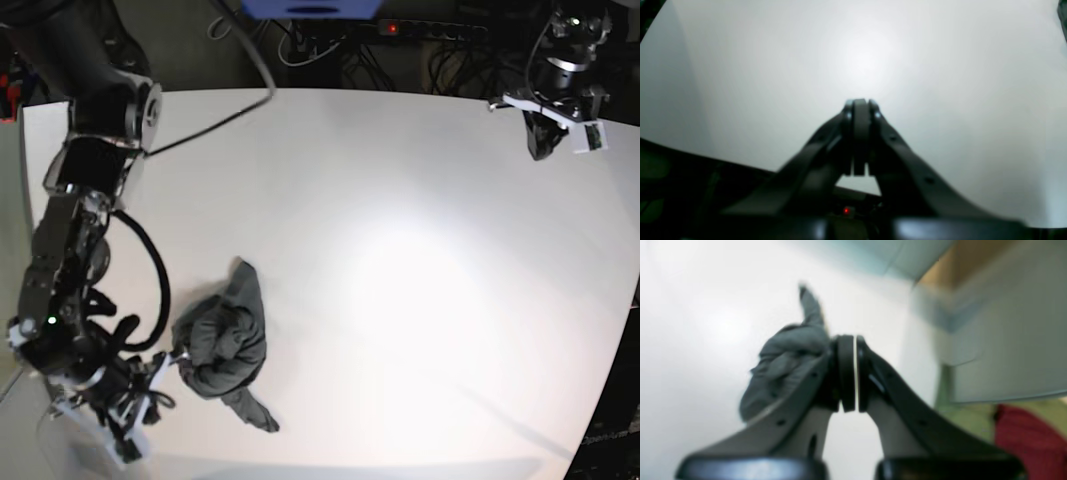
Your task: Layout the t-shirt on the table in an organized manner, then fold the t-shirt properly
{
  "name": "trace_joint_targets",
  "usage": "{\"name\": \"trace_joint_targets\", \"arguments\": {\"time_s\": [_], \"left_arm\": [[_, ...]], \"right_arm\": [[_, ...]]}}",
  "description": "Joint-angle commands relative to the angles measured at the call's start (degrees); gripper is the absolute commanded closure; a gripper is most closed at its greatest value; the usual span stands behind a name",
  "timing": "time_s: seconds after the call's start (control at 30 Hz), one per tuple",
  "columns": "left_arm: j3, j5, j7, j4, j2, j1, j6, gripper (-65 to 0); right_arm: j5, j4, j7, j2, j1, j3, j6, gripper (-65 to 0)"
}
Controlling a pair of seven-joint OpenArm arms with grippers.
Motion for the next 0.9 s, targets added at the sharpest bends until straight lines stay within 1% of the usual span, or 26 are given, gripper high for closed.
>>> {"name": "trace_joint_targets", "arguments": {"time_s": [0.0,0.07,0.13,0.23,0.3,0.33,0.4,0.47,0.57,0.67,0.87], "left_arm": [[-0.32,-0.32,-1.28,0.91,-0.57,0.31,0.03,-0.2],[-0.32,-0.32,-1.28,0.91,-0.57,0.31,0.03,-0.2],[-0.32,-0.32,-1.28,0.91,-0.57,0.22,0.03,-0.2],[-0.32,-0.32,-1.28,0.91,-0.57,0.22,0.03,-0.2],[-0.32,-0.32,-1.28,0.91,-0.57,0.22,0.03,-0.2],[-0.32,-0.32,-1.28,0.91,-0.57,0.22,0.03,-0.2],[-0.32,-0.32,-1.28,0.91,-0.57,0.22,0.03,-0.2],[-0.32,-0.32,-1.28,0.91,-0.57,0.22,0.03,-0.2],[-0.32,-0.32,-1.28,0.91,-0.57,0.22,0.03,-0.2],[-0.32,-0.32,-1.28,0.91,-0.57,0.22,0.03,-0.2],[-0.32,-0.32,-1.28,0.91,-0.57,0.31,0.03,-0.2]], "right_arm": [[0.58,-0.51,2.87,-0.1,-0.12,-0.09,-0.17,0.0],[0.58,-3.59,6.39,-0.1,-3.73,-1.41,-0.17,0.0],[0.58,-6.58,8.68,-0.01,-6.1,-3.17,-0.17,0.0],[0.58,-10.36,9.47,-0.01,-8.12,-5.63,-0.17,-0.8],[0.58,-12.82,9.82,-0.1,-8.92,-6.77,-0.26,-4.5],[0.58,-14.58,9.91,-0.28,-9.09,-7.03,-0.35,-7.7],[0.58,-18.01,9.91,-1.68,-9.0,-6.95,-0.35,-14.6],[0.58,-20.91,10.17,-2.04,-8.92,-6.95,-0.35,-21.1],[0.58,-22.93,13.34,-2.39,-9.35,-6.86,-0.35,-29.1],[0.58,-24.07,15.8,-3.53,-10.15,-6.95,-0.44,-32.4],[0.58,-31.28,17.56,-4.23,-8.3,-6.86,-0.44,-32.7]]}}
